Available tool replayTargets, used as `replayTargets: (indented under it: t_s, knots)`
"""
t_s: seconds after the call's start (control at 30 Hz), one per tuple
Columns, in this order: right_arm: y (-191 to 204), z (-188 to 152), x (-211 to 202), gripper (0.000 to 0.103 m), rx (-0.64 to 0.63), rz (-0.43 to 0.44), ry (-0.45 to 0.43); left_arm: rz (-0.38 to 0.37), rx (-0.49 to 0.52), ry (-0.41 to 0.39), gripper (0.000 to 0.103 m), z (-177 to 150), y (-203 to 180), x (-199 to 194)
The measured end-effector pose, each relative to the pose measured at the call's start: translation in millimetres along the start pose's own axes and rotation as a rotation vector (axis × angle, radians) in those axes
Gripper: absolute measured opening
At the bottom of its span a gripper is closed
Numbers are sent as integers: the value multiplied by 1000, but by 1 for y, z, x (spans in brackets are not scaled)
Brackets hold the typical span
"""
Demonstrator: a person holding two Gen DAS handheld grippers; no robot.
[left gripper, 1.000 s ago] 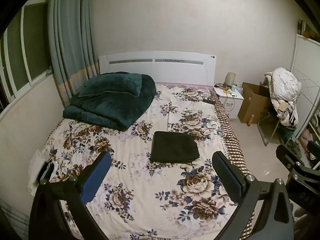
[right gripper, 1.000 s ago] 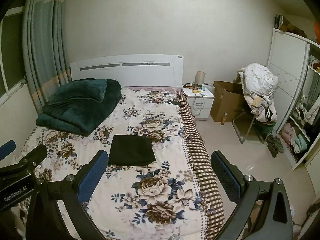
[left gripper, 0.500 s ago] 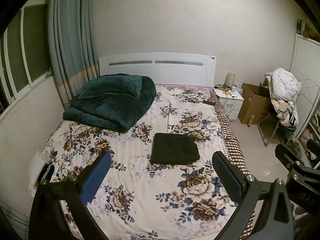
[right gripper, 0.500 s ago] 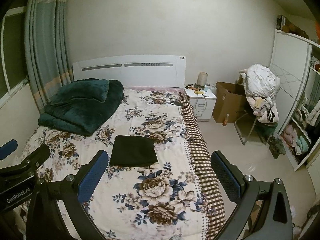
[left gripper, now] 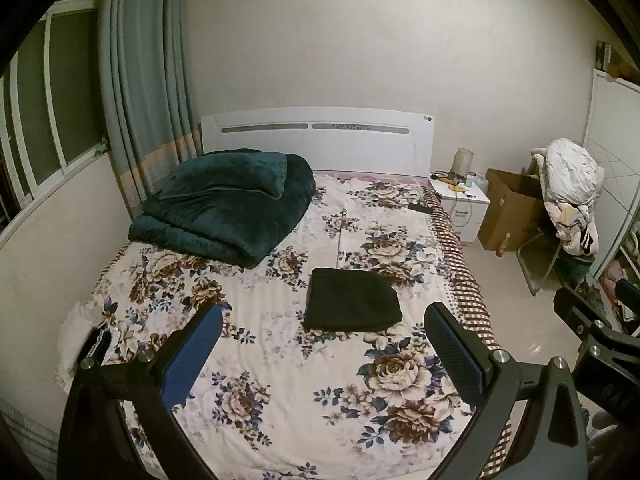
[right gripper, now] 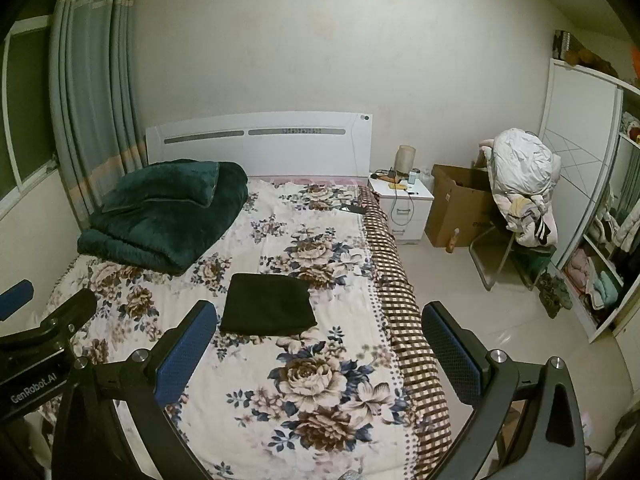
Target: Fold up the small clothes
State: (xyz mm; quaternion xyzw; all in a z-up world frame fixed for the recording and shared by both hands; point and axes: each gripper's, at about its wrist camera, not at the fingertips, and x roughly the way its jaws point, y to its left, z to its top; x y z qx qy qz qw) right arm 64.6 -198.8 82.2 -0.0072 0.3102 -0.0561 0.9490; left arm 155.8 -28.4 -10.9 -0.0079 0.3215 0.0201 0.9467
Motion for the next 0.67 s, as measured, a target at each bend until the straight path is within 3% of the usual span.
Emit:
replayTargets:
  t_s: [0.67]
  knots:
    - [2, -4, -4, 103, 6, -7, -3, 5, -4, -7, 103, 4, 1, -2]
